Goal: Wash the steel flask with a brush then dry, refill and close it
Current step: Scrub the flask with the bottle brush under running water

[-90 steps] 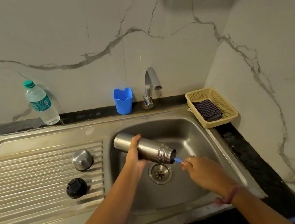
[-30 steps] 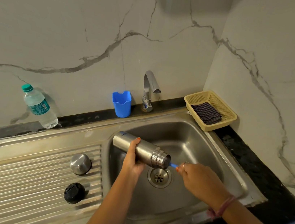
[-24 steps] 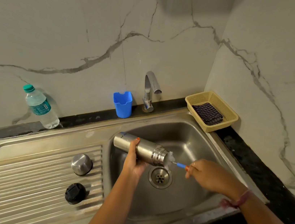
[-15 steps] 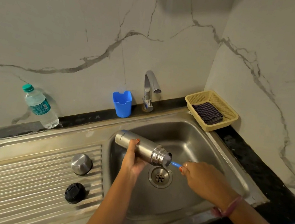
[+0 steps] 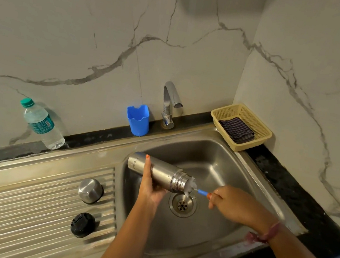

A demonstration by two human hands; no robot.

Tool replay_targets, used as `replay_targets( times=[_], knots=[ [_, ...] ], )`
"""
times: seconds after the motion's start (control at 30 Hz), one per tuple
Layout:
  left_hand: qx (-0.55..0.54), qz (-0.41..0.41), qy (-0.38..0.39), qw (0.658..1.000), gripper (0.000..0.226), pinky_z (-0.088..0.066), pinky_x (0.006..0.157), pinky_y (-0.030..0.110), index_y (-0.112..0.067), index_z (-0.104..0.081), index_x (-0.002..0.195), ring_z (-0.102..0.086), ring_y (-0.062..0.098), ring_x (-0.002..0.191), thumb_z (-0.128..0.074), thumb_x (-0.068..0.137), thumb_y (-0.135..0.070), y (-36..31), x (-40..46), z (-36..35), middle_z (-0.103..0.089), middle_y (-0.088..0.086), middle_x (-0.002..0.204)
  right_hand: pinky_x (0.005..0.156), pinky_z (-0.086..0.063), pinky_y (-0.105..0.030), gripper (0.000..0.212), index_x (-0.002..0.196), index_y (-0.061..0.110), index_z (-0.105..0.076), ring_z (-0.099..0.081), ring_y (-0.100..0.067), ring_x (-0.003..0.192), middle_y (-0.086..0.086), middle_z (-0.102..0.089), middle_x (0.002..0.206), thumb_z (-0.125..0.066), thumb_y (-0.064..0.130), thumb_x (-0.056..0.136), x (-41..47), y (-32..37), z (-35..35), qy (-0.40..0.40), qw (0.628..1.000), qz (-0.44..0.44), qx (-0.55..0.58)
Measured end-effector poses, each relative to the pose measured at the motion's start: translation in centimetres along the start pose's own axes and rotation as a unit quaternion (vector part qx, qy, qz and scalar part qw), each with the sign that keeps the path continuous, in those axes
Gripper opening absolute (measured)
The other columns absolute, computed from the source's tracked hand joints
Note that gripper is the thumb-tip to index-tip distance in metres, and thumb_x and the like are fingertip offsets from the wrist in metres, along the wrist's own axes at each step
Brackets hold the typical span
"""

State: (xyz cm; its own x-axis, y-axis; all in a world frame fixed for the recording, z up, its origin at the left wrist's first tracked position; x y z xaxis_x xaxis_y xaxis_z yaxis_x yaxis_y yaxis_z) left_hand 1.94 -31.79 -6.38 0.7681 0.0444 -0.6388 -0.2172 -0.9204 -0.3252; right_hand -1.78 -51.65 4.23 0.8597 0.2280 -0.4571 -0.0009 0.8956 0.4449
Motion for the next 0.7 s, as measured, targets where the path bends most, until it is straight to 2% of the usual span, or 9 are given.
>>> replay_targets(
  times=[0.07,0.13,0.23,0.37,0.47,0.53,0.63,0.7],
  knots=[
    [0.002,0.008,-0.006,1.0,0.061,-0.049,0.095,0.062,-0.008,-0.053,0.123,-0.064,0.04,0.111,-0.082,0.075,-0.032,0.2,-0.2,0.2,-0.065,0.023,0.12,0.07,-0.045,-0.027,0.034,0.085,0.024,-0.068,-0.06,-0.012,0.073,0.003,-0.065,0.086,-0.04,0.036,0.1,0.0,-0.2,0.4,0.014,1.0,-0.007,-0.002],
    [0.01,0.015,-0.013,1.0,0.05,-0.052,0.085,0.059,-0.004,-0.053,0.116,-0.064,0.039,0.108,-0.079,0.08,-0.026,0.6,-0.6,0.1,-0.065,0.023,0.116,0.078,-0.045,-0.03,0.033,0.078,0.027,-0.066,-0.061,-0.016,0.084,0.001,-0.065,0.094,-0.042,0.036,0.1,0.9,-0.2,0.0,0.033,0.999,-0.018,0.031],
    [0.032,0.007,-0.022,0.999,0.047,-0.053,0.076,0.054,-0.002,-0.05,0.117,-0.064,0.037,0.103,-0.075,0.084,-0.025,0.9,-0.9,0.0,-0.064,0.023,0.112,0.064,-0.038,-0.025,0.024,0.088,0.02,-0.058,-0.049,-0.011,0.07,0.004,-0.054,0.079,-0.043,0.035,0.099,2.0,-0.1,-1.5,0.051,0.996,-0.027,0.068],
    [0.024,-0.007,-0.017,1.0,0.052,-0.05,0.083,0.052,-0.002,-0.046,0.131,-0.063,0.037,0.102,-0.068,0.089,-0.022,0.2,-0.6,0.2,-0.064,0.024,0.111,0.061,-0.036,-0.024,0.022,0.101,0.018,-0.054,-0.046,-0.008,0.066,0.005,-0.052,0.077,-0.04,0.035,0.101,1.2,-0.5,-1.1,0.006,0.999,0.003,0.037],
    [0.021,0.005,0.011,1.0,0.056,-0.045,0.101,0.059,-0.002,-0.045,0.135,-0.061,0.041,0.112,-0.068,0.086,-0.017,0.1,-0.4,0.2,-0.062,0.026,0.119,0.061,-0.039,-0.024,0.019,0.098,0.023,-0.052,-0.049,-0.008,0.065,0.005,-0.054,0.075,-0.038,0.035,0.101,0.3,-1.6,-0.1,-0.027,0.999,0.006,0.015],
    [0.015,0.015,0.021,1.0,0.054,-0.043,0.104,0.061,-0.003,-0.048,0.132,-0.061,0.042,0.113,-0.071,0.085,-0.017,0.3,-0.6,-0.4,-0.063,0.026,0.12,0.061,-0.042,-0.026,0.018,0.099,0.025,-0.051,-0.052,-0.01,0.065,0.005,-0.055,0.074,-0.036,0.035,0.102,0.2,-1.5,-0.3,-0.067,0.997,0.0,-0.042],
    [-0.008,0.019,0.023,1.0,0.046,-0.049,0.094,0.061,-0.005,-0.052,0.117,-0.062,0.041,0.109,-0.076,0.085,-0.027,0.8,-1.1,-1.8,-0.065,0.024,0.116,0.053,-0.032,-0.021,0.023,0.116,0.024,-0.052,-0.046,-0.01,0.064,0.007,-0.051,0.083,-0.034,0.03,0.102,-0.1,0.1,-1.0,-0.175,0.958,0.021,-0.227],
    [-0.013,0.019,0.022,0.999,0.046,-0.049,0.091,0.061,-0.006,-0.052,0.113,-0.062,0.041,0.109,-0.078,0.083,-0.03,0.7,-1.1,-2.2,-0.064,0.024,0.118,0.052,-0.028,-0.019,0.027,0.122,0.022,-0.05,-0.044,-0.009,0.064,0.008,-0.047,0.083,-0.033,0.028,0.103,-0.2,0.6,-1.4,-0.184,0.953,0.027,-0.239]
  ],
)
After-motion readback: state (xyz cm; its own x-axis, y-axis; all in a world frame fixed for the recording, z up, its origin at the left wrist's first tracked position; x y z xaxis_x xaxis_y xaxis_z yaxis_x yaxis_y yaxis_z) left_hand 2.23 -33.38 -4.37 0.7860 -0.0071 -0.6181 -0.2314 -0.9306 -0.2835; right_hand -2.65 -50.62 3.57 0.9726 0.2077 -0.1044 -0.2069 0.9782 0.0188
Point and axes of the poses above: each hand's wrist, its own x-axis towards the middle knuckle, its own z-axis out of the back of the hand, y = z × x, the point moved 4 cm from there along x, towards the middle knuckle
